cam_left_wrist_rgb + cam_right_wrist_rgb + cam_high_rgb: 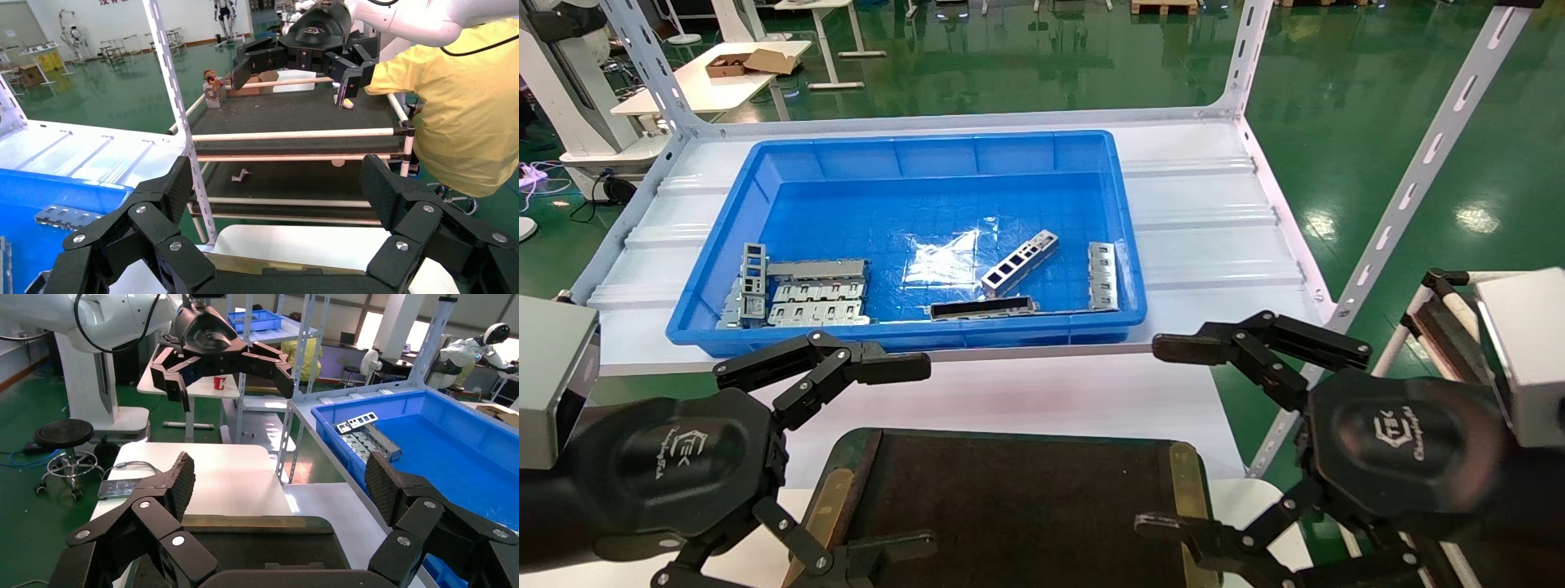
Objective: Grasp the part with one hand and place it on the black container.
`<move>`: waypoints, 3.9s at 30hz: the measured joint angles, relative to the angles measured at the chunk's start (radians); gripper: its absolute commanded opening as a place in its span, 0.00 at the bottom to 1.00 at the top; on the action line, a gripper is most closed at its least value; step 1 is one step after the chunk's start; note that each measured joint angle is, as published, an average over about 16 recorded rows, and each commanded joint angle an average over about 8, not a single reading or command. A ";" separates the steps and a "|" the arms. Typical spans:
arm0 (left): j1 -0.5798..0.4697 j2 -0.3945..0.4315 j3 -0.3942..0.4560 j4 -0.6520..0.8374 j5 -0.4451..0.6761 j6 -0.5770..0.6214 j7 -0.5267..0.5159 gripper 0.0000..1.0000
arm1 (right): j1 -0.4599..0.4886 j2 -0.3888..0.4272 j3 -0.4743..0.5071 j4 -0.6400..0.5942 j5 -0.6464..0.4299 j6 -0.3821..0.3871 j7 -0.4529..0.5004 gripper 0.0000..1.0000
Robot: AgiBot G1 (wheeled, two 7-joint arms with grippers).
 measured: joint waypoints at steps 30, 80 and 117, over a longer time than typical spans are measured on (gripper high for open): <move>-0.001 0.001 0.001 -0.001 0.004 -0.006 -0.002 1.00 | 0.000 0.000 0.000 0.000 0.000 0.000 0.000 1.00; -0.538 0.738 0.332 0.967 0.665 -0.758 -0.020 0.00 | 0.000 0.000 0.000 0.000 0.000 0.000 0.000 0.00; -0.545 0.749 0.512 1.027 0.513 -0.841 -0.034 0.00 | 0.000 0.000 0.000 0.000 0.000 0.000 0.000 0.00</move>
